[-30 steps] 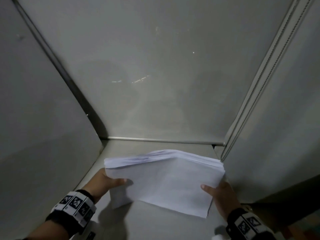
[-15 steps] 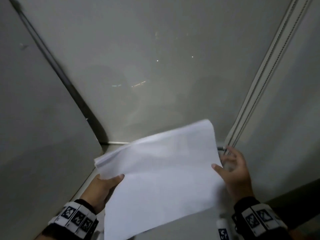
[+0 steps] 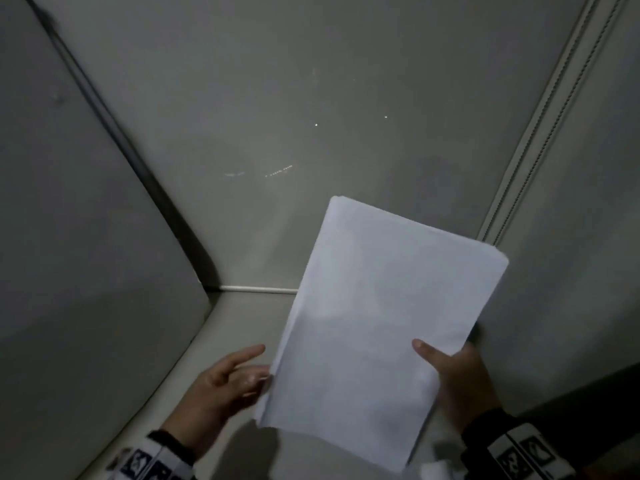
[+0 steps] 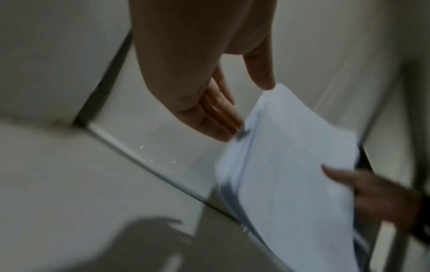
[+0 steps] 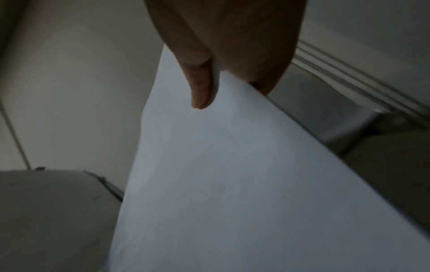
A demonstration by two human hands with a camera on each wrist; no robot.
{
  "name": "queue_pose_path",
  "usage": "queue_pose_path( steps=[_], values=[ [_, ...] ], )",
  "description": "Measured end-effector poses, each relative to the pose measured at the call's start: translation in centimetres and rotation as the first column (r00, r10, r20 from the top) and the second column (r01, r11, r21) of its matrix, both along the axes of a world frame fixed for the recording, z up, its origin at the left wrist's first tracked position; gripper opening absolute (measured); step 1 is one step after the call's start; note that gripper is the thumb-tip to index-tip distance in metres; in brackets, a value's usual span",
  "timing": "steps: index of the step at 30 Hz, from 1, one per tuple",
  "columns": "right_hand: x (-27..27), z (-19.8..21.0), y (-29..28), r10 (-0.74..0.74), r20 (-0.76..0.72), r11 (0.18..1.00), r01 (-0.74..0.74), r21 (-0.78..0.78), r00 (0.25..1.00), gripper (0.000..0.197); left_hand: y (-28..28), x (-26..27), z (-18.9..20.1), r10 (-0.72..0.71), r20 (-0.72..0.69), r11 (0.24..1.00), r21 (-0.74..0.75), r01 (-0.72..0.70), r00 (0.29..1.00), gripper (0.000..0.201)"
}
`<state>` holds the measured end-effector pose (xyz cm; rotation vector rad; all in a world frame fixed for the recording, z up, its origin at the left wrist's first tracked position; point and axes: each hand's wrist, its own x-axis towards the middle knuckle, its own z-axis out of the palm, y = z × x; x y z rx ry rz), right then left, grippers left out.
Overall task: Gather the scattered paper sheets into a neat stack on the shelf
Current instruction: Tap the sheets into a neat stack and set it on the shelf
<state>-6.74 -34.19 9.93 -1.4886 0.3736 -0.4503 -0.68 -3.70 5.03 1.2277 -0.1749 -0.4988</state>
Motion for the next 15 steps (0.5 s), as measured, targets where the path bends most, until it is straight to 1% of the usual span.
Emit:
queue_pose_path(
  steps=[1, 2, 3, 4, 5, 7, 8, 10, 12, 13, 15],
  values=[
    [0.0, 0.1, -0.3, 0.036, 0.042, 0.999, -0.036, -0.010, 0.998, 0.022, 0.2, 0.5, 0.9, -0.039, 0.070, 0.997, 0.062, 0.035, 0.997, 0.106],
    [0.1, 0.8, -0.2, 0.069, 0.071, 0.998, -0.069, -0.009, 0.995, 0.025, 0.0, 1.0, 1.9, -0.085, 0.116, 0.989, 0.130, 0.070, 0.990, 0.104],
    [0.4, 1.1, 0.0, 0.099, 0.085, 0.994, -0.095, -0.047, 0.991, 0.027, -0.8, 1.3, 3.0, -0.136, 0.164, 0.981, 0.163, 0.109, 0.977, 0.095],
    [0.4, 1.5, 0.7, 0.124, 0.093, 0.990, -0.117, -0.079, 0.988, 0.027, -1.7, 1.7, 3.8, -0.157, 0.200, 0.976, 0.183, 0.120, 0.967, 0.082],
    [0.7, 1.1, 1.2, 0.134, 0.091, 0.988, -0.126, -0.093, 0.987, 0.027, -2.6, 1.9, 4.3, -0.135, 0.250, 0.978, 0.186, 0.089, 0.959, 0.067],
    [1.0, 1.0, 2.2, 0.122, 0.083, 0.989, -0.114, -0.099, 0.989, 0.024, -4.0, 2.5, 4.7, -0.017, 0.319, 0.987, 0.159, -0.036, 0.947, 0.039],
    [1.0, 1.1, 2.5, 0.113, 0.077, 0.990, -0.106, -0.095, 0.991, 0.021, -4.4, 2.7, 4.7, 0.044, 0.318, 0.987, 0.135, -0.091, 0.947, 0.033],
    [1.0, 1.1, 2.7, 0.105, 0.074, 0.992, -0.100, -0.070, 0.992, 0.020, -4.7, 2.8, 4.7, 0.103, 0.298, 0.984, 0.108, -0.141, 0.949, 0.040],
    [0.8, 0.5, 2.6, 0.088, 0.092, 0.995, -0.083, -0.059, 0.992, 0.024, -4.6, 2.7, 4.3, 0.110, 0.299, 0.982, 0.116, -0.150, 0.948, 0.045],
    [0.8, -0.1, 2.3, 0.095, 0.097, 0.994, -0.088, -0.068, 0.991, 0.024, -4.4, 2.7, 3.9, 0.101, 0.300, 0.981, 0.129, -0.146, 0.948, 0.042],
    [0.5, -1.3, 2.3, 0.115, 0.024, 0.988, -0.112, -0.107, 0.993, 0.019, -4.1, 2.7, 2.8, 0.081, 0.275, 0.976, 0.173, -0.132, 0.958, 0.036]
  ],
)
